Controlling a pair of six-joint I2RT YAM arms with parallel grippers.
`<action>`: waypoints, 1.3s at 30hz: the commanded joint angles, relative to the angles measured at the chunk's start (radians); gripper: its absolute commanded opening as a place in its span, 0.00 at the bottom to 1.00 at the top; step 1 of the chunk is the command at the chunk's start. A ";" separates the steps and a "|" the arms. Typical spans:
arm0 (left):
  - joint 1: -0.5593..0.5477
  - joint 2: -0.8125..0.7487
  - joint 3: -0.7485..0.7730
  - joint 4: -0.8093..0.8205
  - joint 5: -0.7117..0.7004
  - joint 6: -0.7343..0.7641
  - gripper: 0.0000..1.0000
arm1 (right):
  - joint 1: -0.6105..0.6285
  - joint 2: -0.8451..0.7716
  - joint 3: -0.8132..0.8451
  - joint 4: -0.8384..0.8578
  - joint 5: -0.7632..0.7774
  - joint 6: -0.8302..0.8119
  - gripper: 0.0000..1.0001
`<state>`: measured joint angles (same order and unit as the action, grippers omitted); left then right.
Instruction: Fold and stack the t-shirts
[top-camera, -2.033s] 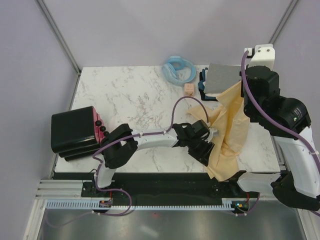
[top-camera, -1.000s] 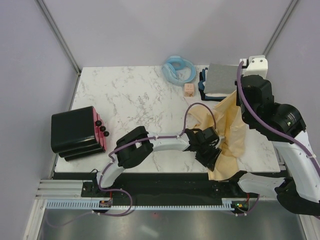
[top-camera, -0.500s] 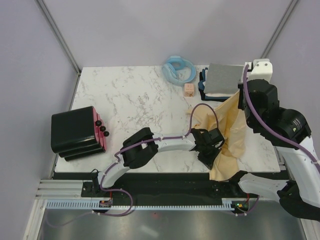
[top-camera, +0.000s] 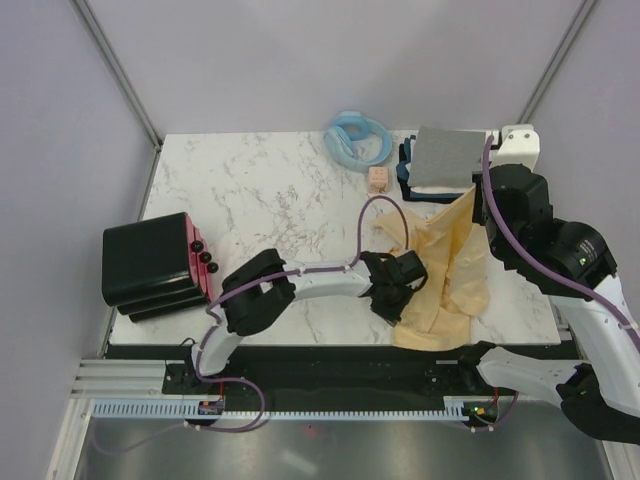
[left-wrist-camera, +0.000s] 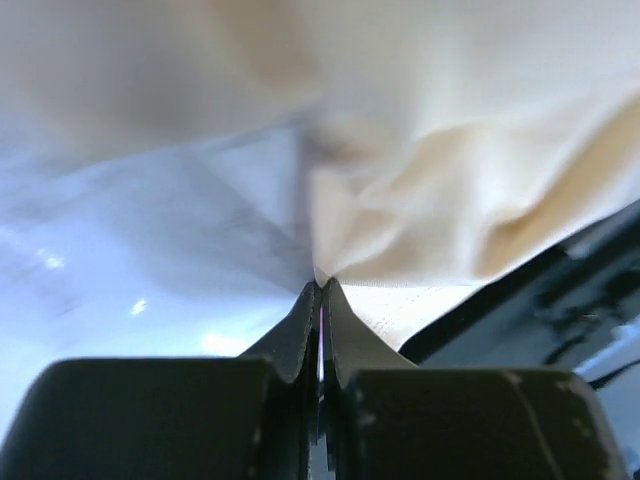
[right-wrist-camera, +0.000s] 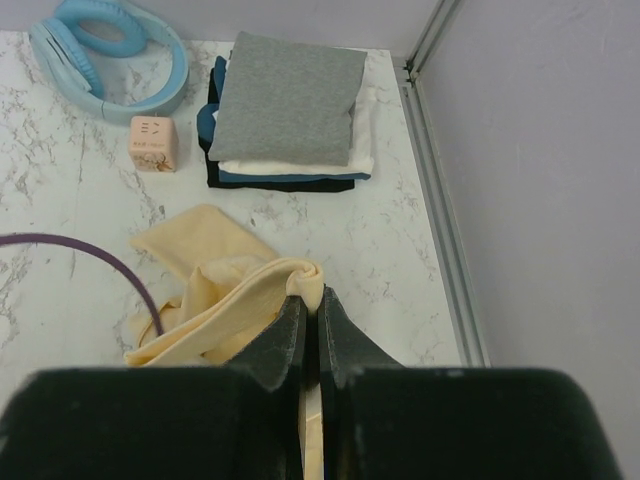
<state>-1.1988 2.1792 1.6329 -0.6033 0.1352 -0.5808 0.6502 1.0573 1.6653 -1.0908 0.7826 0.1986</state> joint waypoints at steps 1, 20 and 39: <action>0.163 -0.151 -0.195 -0.105 -0.227 -0.054 0.02 | -0.003 -0.008 -0.010 0.039 -0.008 0.018 0.00; 0.580 -0.263 -0.196 -0.174 -0.465 0.116 0.02 | -0.001 0.063 -0.022 0.080 -0.097 0.038 0.00; 0.650 -0.141 -0.174 -0.131 -0.249 0.228 0.41 | -0.006 0.122 -0.012 0.126 -0.106 0.012 0.00</action>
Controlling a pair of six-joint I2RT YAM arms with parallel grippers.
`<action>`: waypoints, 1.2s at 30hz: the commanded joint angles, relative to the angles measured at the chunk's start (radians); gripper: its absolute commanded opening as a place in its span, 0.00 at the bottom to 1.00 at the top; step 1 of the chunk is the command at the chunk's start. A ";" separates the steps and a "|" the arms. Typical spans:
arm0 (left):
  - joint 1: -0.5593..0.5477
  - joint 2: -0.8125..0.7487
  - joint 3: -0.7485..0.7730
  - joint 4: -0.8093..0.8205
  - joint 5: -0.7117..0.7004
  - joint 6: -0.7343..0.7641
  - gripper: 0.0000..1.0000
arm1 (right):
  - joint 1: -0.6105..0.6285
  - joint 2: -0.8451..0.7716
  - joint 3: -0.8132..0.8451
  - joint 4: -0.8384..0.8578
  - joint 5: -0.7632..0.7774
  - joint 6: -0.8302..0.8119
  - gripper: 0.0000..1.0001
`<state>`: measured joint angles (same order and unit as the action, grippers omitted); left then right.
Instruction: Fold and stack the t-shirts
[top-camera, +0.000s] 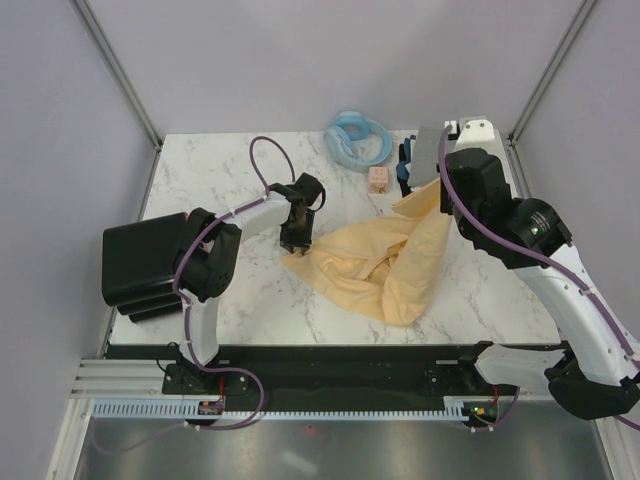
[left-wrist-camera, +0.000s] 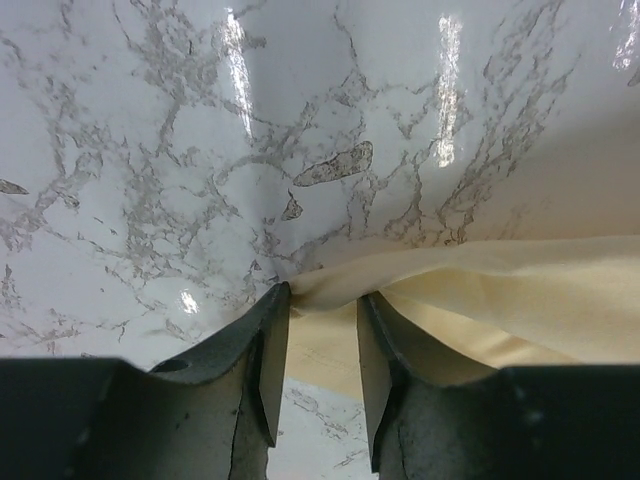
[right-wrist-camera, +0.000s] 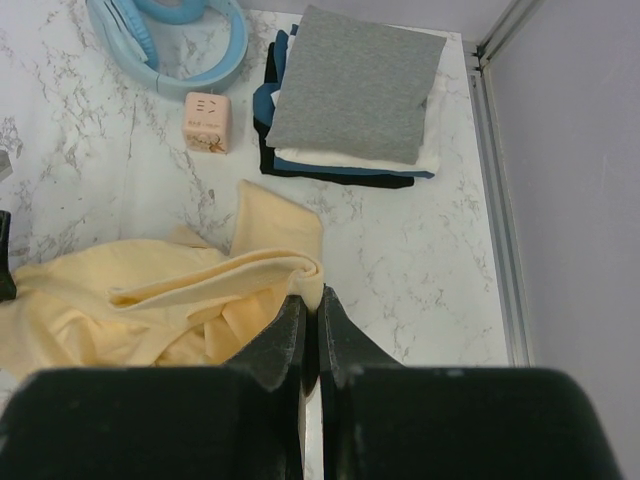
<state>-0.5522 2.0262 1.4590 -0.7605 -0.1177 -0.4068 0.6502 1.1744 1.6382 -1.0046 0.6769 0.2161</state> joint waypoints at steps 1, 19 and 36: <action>0.009 0.006 0.001 0.026 0.000 0.056 0.41 | -0.006 0.007 0.015 0.040 0.001 -0.004 0.00; 0.103 -0.095 -0.058 0.015 -0.014 0.111 0.43 | -0.014 0.014 -0.006 0.058 0.001 0.020 0.00; 0.113 -0.073 -0.098 0.029 0.185 0.111 0.02 | -0.043 -0.005 -0.015 0.069 -0.002 -0.006 0.00</action>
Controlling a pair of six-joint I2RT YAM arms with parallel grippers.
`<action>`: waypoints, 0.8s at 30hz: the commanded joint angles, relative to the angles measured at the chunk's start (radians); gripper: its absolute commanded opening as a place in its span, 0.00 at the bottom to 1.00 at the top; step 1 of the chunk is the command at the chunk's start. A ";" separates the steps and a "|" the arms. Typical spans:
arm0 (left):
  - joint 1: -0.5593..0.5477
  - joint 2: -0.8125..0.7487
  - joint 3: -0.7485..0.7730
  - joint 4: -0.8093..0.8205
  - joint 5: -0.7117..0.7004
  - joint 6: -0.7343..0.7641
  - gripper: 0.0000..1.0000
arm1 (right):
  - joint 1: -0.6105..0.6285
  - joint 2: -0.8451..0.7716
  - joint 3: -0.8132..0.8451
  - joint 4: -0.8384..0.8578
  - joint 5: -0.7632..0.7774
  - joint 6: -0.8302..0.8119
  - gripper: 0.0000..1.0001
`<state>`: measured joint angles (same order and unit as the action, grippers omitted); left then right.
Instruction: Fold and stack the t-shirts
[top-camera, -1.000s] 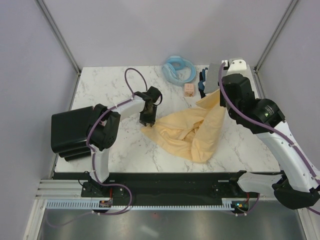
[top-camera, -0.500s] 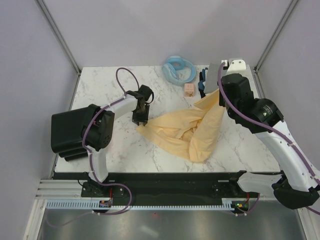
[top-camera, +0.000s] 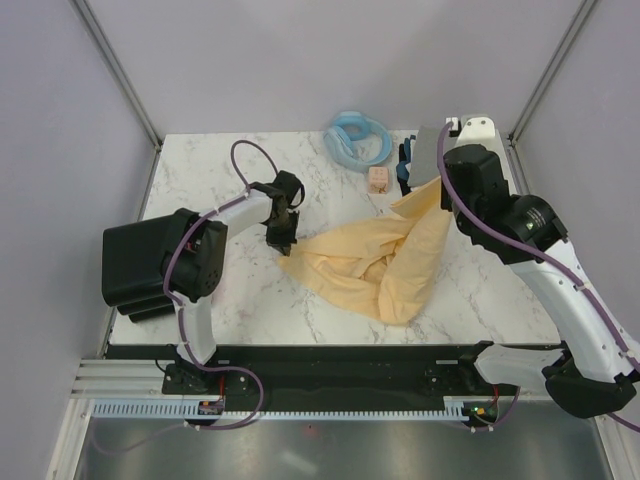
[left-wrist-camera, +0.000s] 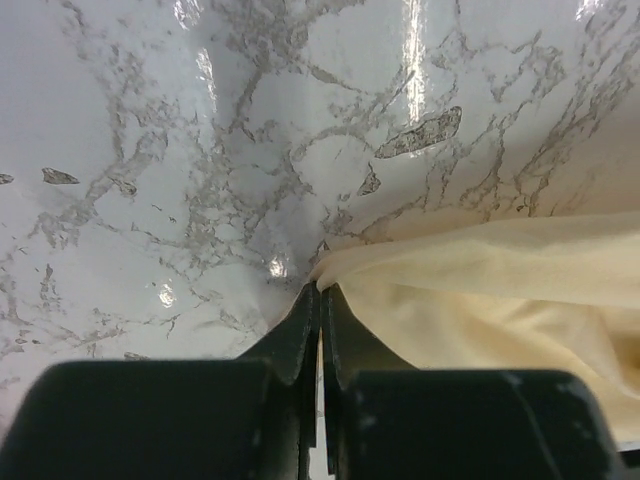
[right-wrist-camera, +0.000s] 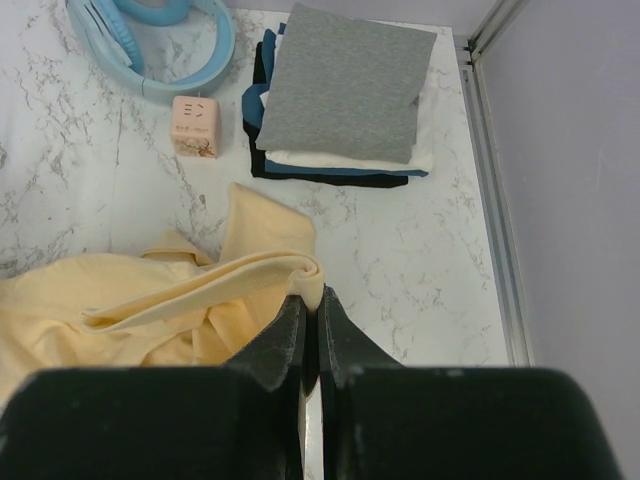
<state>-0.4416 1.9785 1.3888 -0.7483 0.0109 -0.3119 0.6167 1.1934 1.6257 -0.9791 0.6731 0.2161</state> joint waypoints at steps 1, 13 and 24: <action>0.003 -0.032 -0.040 0.018 0.051 0.013 0.02 | -0.012 -0.028 -0.006 0.043 0.002 -0.006 0.00; 0.030 -0.255 -0.062 -0.022 -0.170 -0.038 0.02 | -0.077 -0.032 -0.049 0.063 0.023 0.005 0.00; 0.055 -0.346 0.477 -0.274 -0.339 -0.070 0.02 | -0.112 -0.040 0.051 0.200 0.189 -0.103 0.00</action>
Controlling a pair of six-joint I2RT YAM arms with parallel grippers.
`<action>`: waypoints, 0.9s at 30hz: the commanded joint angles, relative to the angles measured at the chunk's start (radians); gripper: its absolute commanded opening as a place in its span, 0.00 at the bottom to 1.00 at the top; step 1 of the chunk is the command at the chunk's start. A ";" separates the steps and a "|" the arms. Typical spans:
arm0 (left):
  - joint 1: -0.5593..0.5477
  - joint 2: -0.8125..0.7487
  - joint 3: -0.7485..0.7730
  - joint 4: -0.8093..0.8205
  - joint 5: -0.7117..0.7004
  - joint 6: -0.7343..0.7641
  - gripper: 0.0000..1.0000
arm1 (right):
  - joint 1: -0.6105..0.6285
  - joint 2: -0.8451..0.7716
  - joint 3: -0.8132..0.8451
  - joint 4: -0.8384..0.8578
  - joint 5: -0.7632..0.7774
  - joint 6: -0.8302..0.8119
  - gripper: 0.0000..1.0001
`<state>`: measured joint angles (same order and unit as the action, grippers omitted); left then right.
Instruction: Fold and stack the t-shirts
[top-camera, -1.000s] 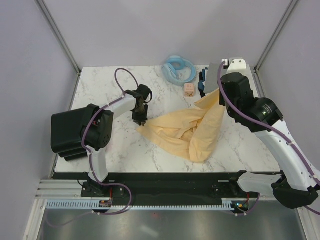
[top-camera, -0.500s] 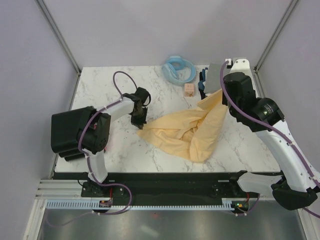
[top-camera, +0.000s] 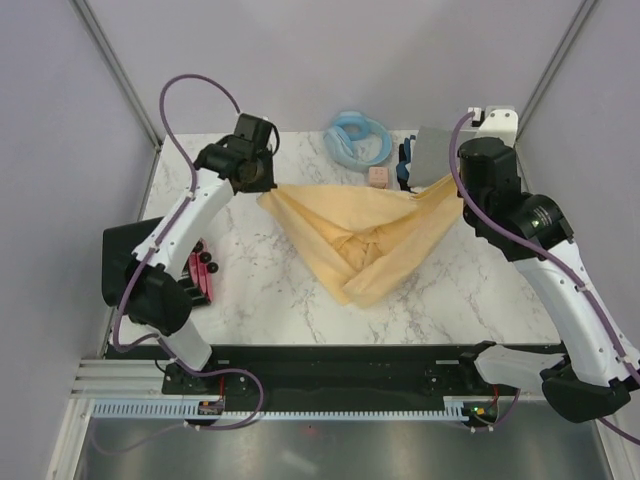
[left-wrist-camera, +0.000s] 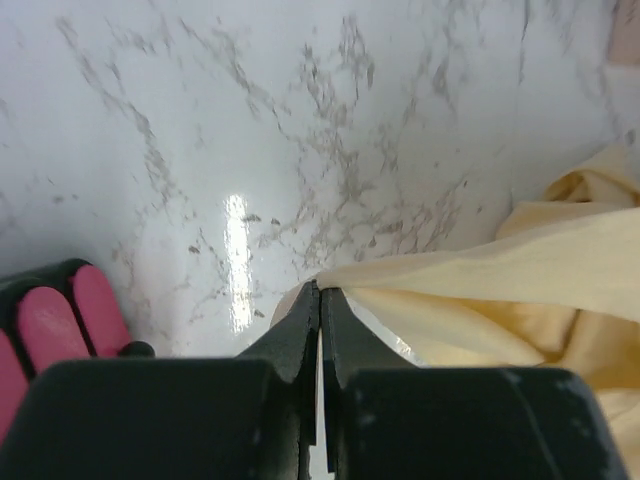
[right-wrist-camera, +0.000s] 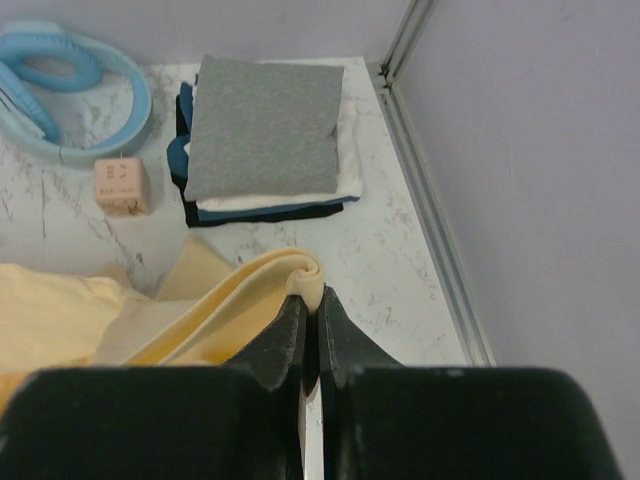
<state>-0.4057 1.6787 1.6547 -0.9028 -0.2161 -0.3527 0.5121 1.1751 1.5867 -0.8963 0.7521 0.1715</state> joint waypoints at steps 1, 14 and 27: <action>0.027 -0.033 0.267 -0.152 -0.124 -0.041 0.02 | -0.007 -0.022 0.099 0.134 0.130 -0.081 0.00; 0.044 -0.125 0.648 -0.275 -0.272 -0.068 0.02 | -0.014 0.012 0.326 0.244 0.129 -0.221 0.00; 0.044 -0.425 0.562 -0.274 -0.203 -0.094 0.02 | -0.014 -0.043 0.558 0.241 -0.101 -0.216 0.00</action>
<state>-0.3672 1.3445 2.2356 -1.1973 -0.4141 -0.4278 0.5056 1.1927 2.0892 -0.6945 0.7422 -0.0559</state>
